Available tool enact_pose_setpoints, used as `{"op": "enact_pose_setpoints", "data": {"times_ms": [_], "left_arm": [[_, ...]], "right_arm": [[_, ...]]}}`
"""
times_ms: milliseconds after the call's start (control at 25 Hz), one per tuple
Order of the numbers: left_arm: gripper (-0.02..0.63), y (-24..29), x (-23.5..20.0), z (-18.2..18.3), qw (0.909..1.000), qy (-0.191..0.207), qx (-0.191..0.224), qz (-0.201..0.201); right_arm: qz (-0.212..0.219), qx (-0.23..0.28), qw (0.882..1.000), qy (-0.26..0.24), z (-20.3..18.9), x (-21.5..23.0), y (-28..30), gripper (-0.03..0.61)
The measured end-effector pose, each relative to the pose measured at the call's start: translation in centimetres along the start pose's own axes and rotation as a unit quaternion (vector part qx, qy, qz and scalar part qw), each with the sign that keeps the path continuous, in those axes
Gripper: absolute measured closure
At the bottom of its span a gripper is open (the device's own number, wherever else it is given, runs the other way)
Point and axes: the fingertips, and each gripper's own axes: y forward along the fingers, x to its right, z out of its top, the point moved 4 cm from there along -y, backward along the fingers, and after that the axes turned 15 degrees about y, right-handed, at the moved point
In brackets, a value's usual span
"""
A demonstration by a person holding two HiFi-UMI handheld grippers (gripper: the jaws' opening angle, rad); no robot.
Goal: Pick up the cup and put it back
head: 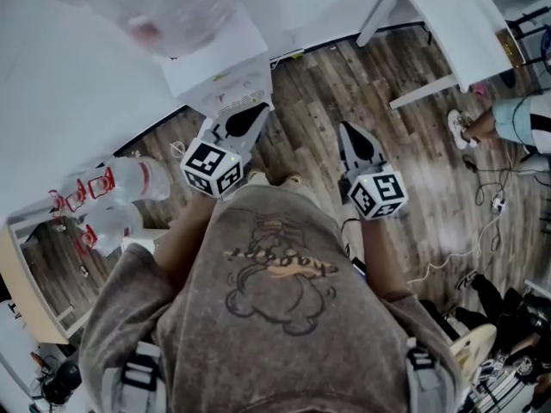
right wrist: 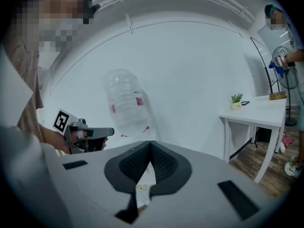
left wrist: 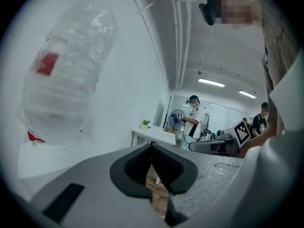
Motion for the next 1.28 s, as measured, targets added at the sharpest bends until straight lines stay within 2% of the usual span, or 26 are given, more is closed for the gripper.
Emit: {"op": "enact_pose_setpoints", "data": {"times_ms": [560, 760, 1040, 1280], "left_arm": [[0.611, -2.9, -2.5, 3.8, 0.9985, 0.043, 0.035, 0.000], [0.611, -3.9, -2.5, 4.0, 0.9983, 0.031, 0.048, 0.015], [0.611, -5.1, -2.4, 2.1, 0.9982, 0.019, 0.054, 0.020], [0.611, -6.0, -2.7, 0.1, 0.9983, 0.011, 0.049, 0.031]], "right_arm": [[0.020, 0.013, 0.999, -0.035, 2.1, -4.6, 3.2, 0.577], [0.030, 0.010, 0.998, -0.051, 2.5, -5.7, 3.7, 0.577], [0.035, 0.017, 0.998, -0.056, 1.8, -6.7, 4.0, 0.577], [0.039, 0.007, 0.997, -0.064, -0.3, -7.2, 4.3, 0.577]]}}
